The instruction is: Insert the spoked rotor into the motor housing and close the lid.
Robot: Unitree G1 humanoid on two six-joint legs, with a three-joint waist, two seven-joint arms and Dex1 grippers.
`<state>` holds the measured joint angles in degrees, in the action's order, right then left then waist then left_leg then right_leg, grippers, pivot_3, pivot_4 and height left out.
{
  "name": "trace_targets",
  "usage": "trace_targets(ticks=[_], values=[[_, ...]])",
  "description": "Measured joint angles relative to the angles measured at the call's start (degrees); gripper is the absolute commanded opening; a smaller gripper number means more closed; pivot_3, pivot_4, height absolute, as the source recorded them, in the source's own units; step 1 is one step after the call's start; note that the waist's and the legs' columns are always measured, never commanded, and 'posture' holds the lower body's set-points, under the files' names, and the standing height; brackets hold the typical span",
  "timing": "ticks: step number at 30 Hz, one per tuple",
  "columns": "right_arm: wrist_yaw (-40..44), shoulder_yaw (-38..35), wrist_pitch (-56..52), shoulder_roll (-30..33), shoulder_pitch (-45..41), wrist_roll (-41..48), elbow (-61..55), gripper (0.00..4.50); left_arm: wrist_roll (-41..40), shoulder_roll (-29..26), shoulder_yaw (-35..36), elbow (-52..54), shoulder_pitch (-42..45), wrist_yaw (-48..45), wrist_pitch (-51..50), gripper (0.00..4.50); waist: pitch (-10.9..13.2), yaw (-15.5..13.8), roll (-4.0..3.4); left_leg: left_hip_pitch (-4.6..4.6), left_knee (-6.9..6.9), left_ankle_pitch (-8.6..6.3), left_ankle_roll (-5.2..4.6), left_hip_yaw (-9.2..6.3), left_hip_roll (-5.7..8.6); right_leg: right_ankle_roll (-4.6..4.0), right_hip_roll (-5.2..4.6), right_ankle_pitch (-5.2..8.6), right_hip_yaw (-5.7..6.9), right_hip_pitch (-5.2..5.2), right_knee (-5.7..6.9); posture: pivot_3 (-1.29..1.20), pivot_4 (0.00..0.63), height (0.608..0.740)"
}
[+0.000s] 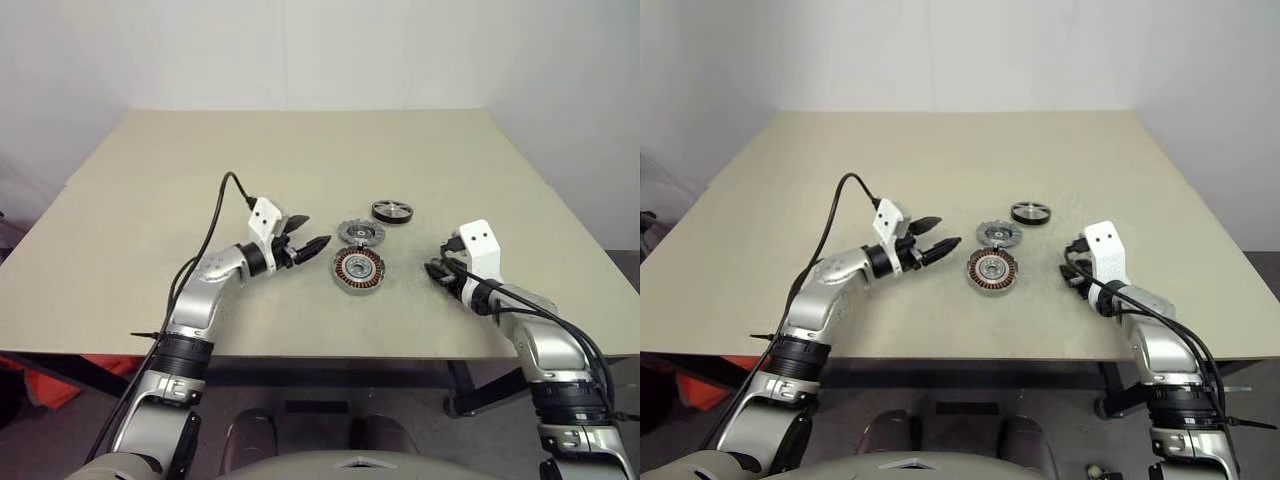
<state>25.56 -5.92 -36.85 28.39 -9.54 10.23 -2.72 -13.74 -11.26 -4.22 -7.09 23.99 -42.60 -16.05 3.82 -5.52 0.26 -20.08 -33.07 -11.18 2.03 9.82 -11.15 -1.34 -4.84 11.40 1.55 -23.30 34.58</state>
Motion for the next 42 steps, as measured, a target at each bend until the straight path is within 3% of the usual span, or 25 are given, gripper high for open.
trace_targets(ticks=[2, 11, 17, 23, 31, 42], values=[[0.22, 0.16, 0.03, 0.0, -0.16, 0.0, 0.0, 0.64, -0.01, -0.02, 0.0, 0.05, 0.0, 0.19, 0.0, 3.59, 0.0, 0.0, 0.0, 0.0, 0.0, 0.0, 0.0, 0.0, 0.0, 0.0, 0.0, 0.0, 0.0, 0.0, 0.0, 0.0, 0.0, 0.74], [2.55, 0.9, 1.08, -0.59, -0.79, 1.03, -0.59, 0.64, -0.03, -0.25, 0.0, 0.17, 0.0, 0.56, 0.0, 3.59, 0.0, 0.05, 0.0, 0.0, 0.0, 0.0, 0.0, 0.0, -0.01, -0.01, 0.0, -0.01, 0.0, -0.01, 0.02, 0.0, 0.0, 0.74], [8.18, 2.42, 4.21, -2.75, -5.33, 5.53, -7.63, 0.64, -0.43, -0.32, 0.0, 0.52, -0.01, 0.46, -0.04, 3.59, 0.0, 0.05, -0.01, 0.01, -0.02, 0.01, 0.01, 0.0, -0.03, -0.02, 0.01, -0.01, 0.0, -0.02, 0.07, 0.0, 0.0, 0.74], [12.58, 7.95, 3.56, -3.49, -6.75, 7.66, -9.64, 0.64, -0.55, -0.57, 0.01, 0.88, -0.02, 0.59, -0.06, 3.59, 0.0, 0.0, -0.01, -0.02, -0.02, 0.0, 0.0, 0.0, -0.02, -0.22, 0.0, -0.13, 0.0, -0.02, 0.05, 0.0, 0.0, 0.74], [13.38, 13.43, 1.47, -3.27, -6.25, 6.68, -9.28, 0.64, -0.56, -0.8, 0.03, 1.46, -0.78, 1.5, -0.11, 3.59, 0.0, 0.01, -0.01, -0.01, -0.02, 0.01, 0.01, -0.01, -0.02, -0.02, 0.01, -0.01, -0.01, -0.01, 0.06, 0.0, 0.0, 0.74], [13.06, 14.45, 1.33, -1.96, -5.16, 4.35, -6.67, 0.64, -0.55, -1.2, 0.04, 2.04, -1.97, 1.88, -0.13, 3.59, 0.0, 0.01, -0.01, 0.0, -0.02, 0.01, 0.02, -0.01, -0.02, -0.02, 0.01, -0.01, -0.01, -0.01, 0.07, 0.0, 0.0, 0.74]])
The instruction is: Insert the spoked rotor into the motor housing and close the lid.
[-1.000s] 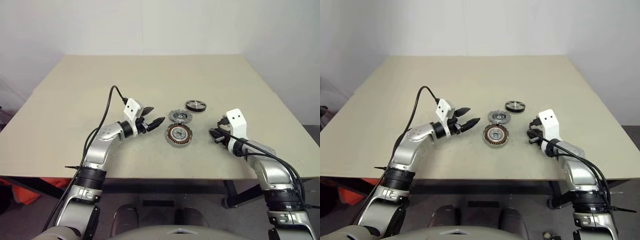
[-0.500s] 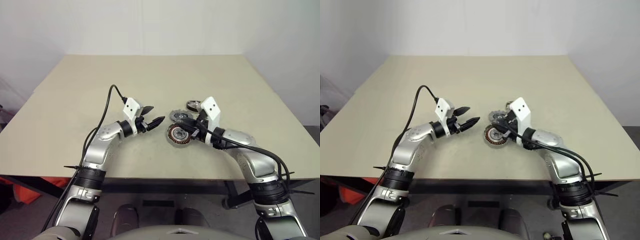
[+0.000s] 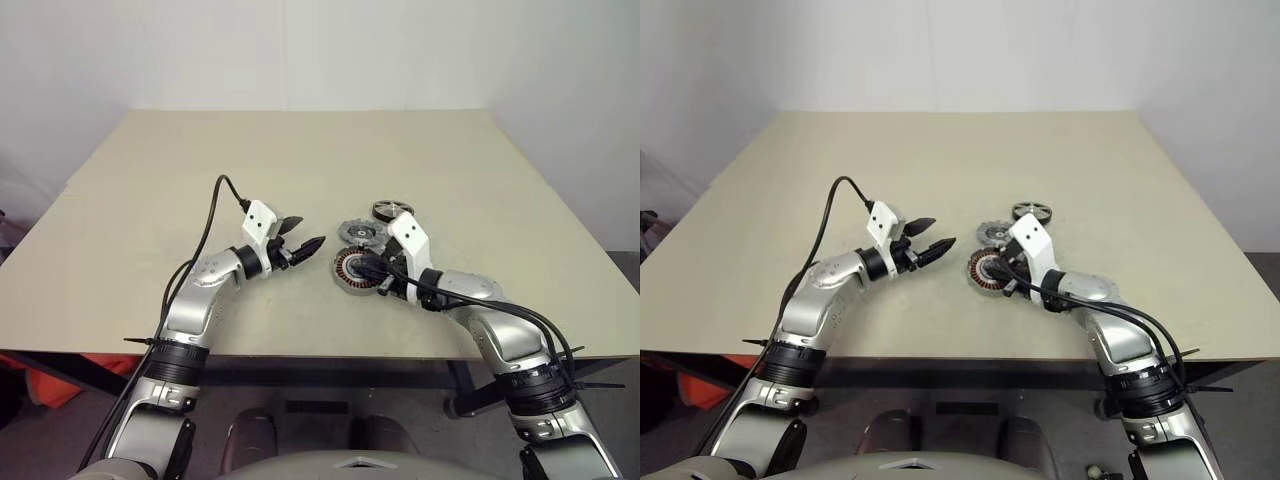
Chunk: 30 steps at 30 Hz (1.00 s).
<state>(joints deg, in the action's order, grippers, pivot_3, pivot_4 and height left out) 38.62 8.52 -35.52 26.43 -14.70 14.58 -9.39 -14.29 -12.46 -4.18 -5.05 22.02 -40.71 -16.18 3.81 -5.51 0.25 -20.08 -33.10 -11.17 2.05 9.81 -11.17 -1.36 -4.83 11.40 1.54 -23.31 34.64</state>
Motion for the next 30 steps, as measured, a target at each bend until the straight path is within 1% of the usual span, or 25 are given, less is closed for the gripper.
trace_targets(ticks=[25, 30], values=[[0.44, 0.16, 0.44, 0.02, -0.44, -0.19, 1.93, 0.64, -0.99, -1.16, -0.45, 1.94, -1.52, -0.99, -2.03, 3.59, 0.0, 0.02, 0.0, 0.0, -0.01, 0.0, 0.0, 0.0, 0.0, -0.04, 0.0, -0.02, 0.0, 0.0, 0.02, 0.0, 0.0, 0.74], [0.53, 0.26, 0.54, -0.41, -0.85, -0.56, 2.72, 0.64, -1.0, -2.54, -1.1, 2.85, -2.05, -1.86, -2.49, 3.59, 0.0, 0.03, 0.0, 0.01, -0.01, 0.0, 0.0, 0.0, 0.0, -0.03, 0.0, -0.02, 0.0, 0.0, 0.02, 0.0, 0.0, 0.74]])
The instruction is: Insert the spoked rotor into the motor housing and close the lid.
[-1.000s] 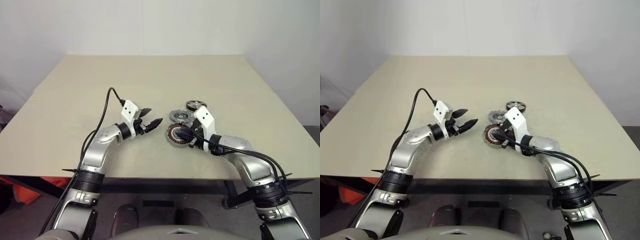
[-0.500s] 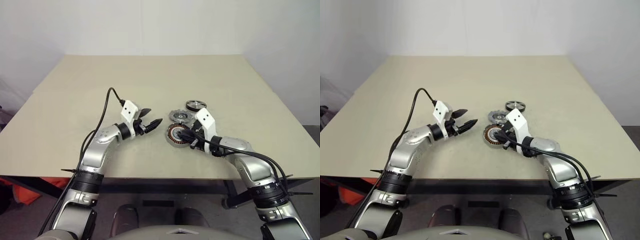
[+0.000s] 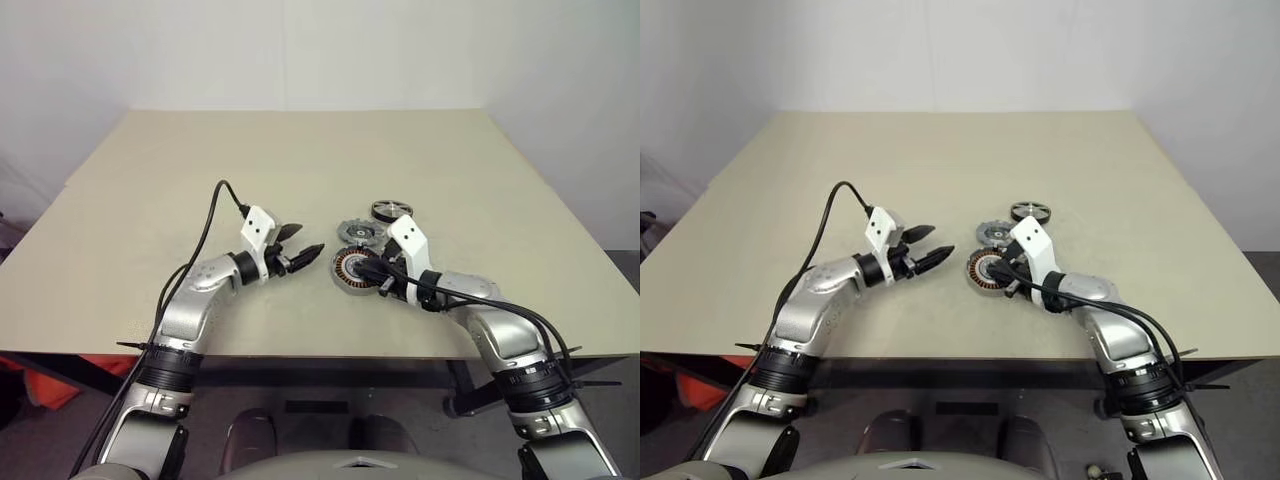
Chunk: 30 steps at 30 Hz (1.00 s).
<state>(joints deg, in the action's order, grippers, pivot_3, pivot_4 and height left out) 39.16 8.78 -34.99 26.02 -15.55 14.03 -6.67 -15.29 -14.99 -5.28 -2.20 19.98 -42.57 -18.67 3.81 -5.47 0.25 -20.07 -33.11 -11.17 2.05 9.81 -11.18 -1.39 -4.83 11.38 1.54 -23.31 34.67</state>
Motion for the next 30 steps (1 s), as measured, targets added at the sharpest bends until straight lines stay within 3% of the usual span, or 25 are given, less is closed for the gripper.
trace_targets(ticks=[11, 15, 29, 30], values=[[0.46, 0.04, 0.05, -0.77, -0.5, -0.51, 0.74, 0.64, 0.22, -5.84, -2.26, 0.99, -1.45, -5.03, -0.57, 3.59, 0.0, 0.06, -0.01, 0.06, -0.01, 0.02, 0.04, 0.0, -0.01, 0.01, 0.01, 0.01, -0.01, 0.01, 0.06, 0.0, 0.0, 0.74], [0.51, 0.18, 0.53, -0.94, -0.53, -0.86, 0.73, 1.94, 0.26, -6.19, -2.36, 0.97, -1.44, -5.64, -0.53, 3.59, -0.01, 0.04, -0.01, 0.05, -0.01, 0.03, 0.04, 0.0, -0.01, -0.07, 0.01, -0.04, -0.02, 0.01, 0.06, 0.0, 0.0, 0.74], [0.44, -0.32, 1.96, -1.14, -1.68, -1.26, 0.71, 1.94, 0.59, -7.27, -4.07, 0.98, -1.47, -7.44, -0.5, 3.59, -0.01, 0.05, -0.01, 0.06, -0.01, 0.03, 0.04, 0.0, -0.01, -0.12, 0.01, -0.07, -0.02, 0.01, 0.06, 0.0, 0.0, 0.74], [0.34, -0.82, 1.97, -1.4, -1.93, -1.13, 0.71, 1.77, 0.64, -7.27, -4.11, 0.97, -1.48, -7.45, -0.49, 3.59, -0.01, 0.05, -0.01, 0.06, -0.01, 0.03, 0.05, 0.0, -0.01, -0.14, 0.01, -0.08, -0.02, 0.01, 0.06, 0.0, 0.0, 0.74]])
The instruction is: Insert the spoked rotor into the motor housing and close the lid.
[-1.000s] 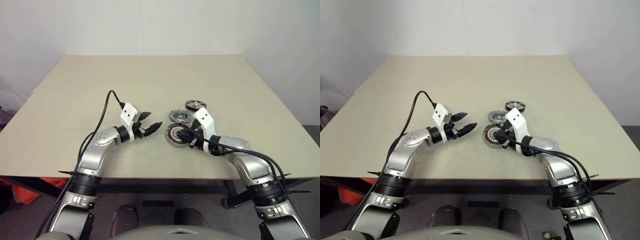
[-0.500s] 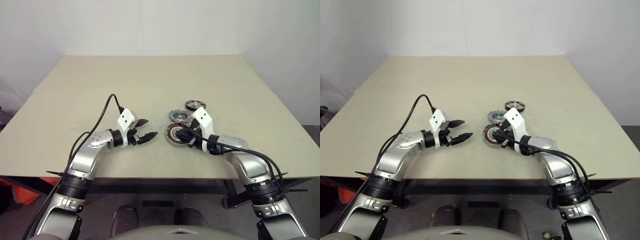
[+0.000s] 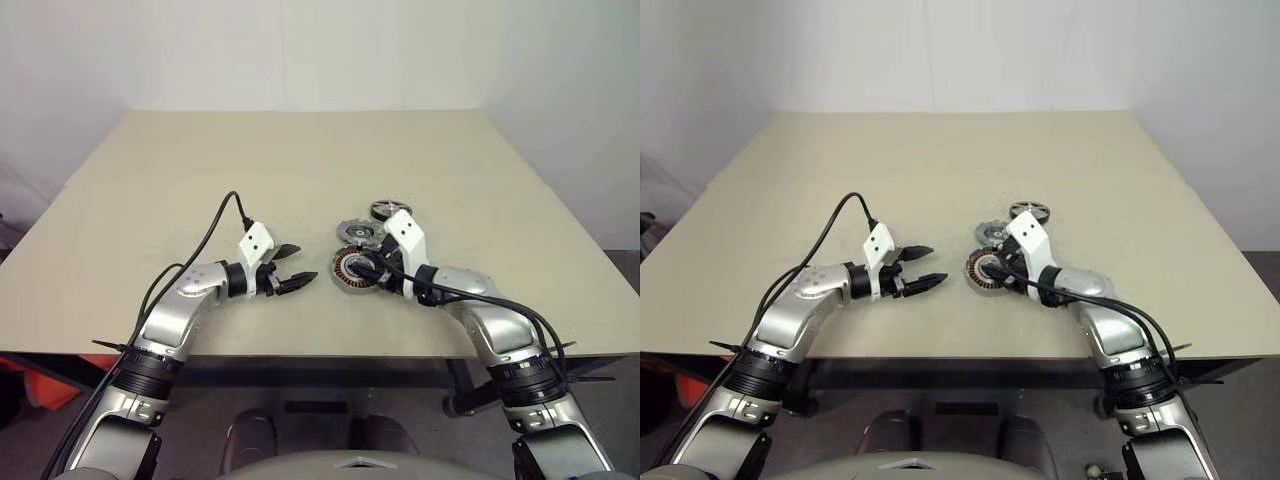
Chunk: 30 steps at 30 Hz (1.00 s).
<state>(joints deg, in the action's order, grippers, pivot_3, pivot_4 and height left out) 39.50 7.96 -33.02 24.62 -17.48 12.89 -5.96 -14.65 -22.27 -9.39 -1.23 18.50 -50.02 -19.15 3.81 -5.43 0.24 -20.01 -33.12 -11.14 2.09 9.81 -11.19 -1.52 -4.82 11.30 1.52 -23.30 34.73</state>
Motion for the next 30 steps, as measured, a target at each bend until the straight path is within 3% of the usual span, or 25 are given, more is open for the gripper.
trace_targets(ticks=[6, 30], values=[[-0.34, -0.53, 0.21, -0.24, -0.33, 0.05, 0.76, 0.02, 0.33, 0.04, -0.05, -0.02, 0.0, 0.02, 0.49, 3.59, 0.0, 0.0, 0.0, -0.01, 0.0, 0.0, 0.0, 0.0, 0.0, -0.06, 0.0, -0.04, 0.0, 0.0, 0.0, 0.0, 0.0, 0.74], [0.66, 1.69, 0.5, -0.75, 0.13, -0.83, 3.04, 0.02, 0.95, 0.05, -0.14, -0.02, -0.64, 0.14, 0.5, 3.59, -0.04, 0.02, 0.0, 0.07, -0.04, 0.01, 0.01, 0.0, 0.0, 0.15, 0.0, 0.09, -0.02, 0.09, 0.03, 0.0, 0.0, 0.74]])
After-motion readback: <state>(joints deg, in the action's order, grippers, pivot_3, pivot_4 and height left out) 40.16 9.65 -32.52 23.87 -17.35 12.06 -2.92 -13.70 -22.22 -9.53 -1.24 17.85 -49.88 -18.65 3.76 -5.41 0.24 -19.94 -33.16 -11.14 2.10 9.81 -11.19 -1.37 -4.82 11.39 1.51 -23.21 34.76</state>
